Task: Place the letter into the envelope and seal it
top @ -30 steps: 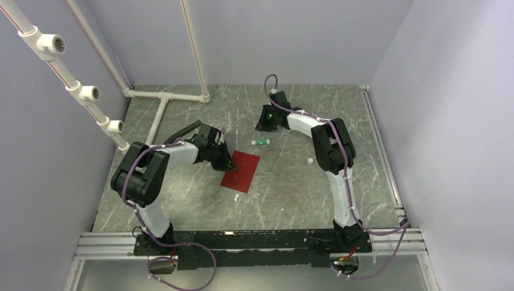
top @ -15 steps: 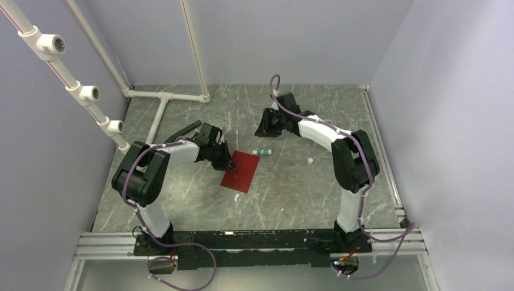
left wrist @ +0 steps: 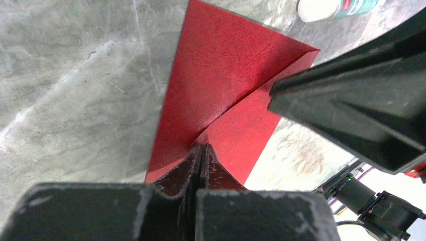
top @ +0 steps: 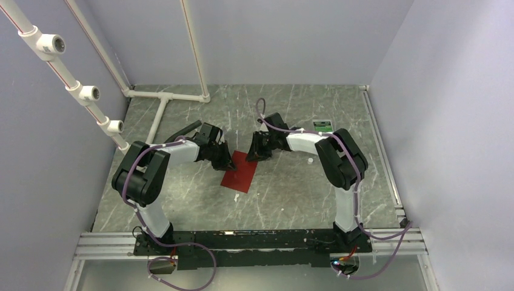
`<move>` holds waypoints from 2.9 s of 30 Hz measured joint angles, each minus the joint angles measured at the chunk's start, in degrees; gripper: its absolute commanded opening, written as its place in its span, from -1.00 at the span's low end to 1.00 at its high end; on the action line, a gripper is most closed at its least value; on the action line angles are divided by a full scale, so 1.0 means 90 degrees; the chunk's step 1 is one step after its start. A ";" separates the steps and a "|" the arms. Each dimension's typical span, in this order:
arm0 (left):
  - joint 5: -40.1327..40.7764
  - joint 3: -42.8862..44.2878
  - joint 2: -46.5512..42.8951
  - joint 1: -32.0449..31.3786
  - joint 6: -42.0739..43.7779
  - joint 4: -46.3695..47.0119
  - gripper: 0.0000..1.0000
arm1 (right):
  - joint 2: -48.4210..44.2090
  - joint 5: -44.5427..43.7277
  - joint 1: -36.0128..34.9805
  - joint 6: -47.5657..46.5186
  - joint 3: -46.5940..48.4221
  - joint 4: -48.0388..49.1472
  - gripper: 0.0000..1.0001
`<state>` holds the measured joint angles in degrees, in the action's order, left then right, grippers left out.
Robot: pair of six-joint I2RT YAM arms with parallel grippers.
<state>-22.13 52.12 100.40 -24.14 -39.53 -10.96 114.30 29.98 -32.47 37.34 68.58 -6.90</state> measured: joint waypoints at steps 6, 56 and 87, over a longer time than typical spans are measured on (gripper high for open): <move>0.0036 0.0046 0.0000 0.0000 0.0095 -0.0102 -0.95 | -0.0002 -0.0381 0.0039 -0.0172 0.0282 -0.0073 -0.59; -0.0012 0.0141 0.0053 -0.0005 0.0155 -0.0223 -0.95 | -0.0291 -0.0350 -0.0493 -0.1071 0.0022 -0.0369 -0.85; -0.0019 0.0376 0.0219 -0.0129 0.0126 -0.0461 -0.95 | -0.0007 -0.0522 -0.0454 -0.0221 -0.0083 -0.0199 -0.85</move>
<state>-22.31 55.51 102.37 -25.30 -38.39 -15.11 114.24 25.28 -36.56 35.35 67.83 -8.69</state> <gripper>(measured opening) 0.031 0.075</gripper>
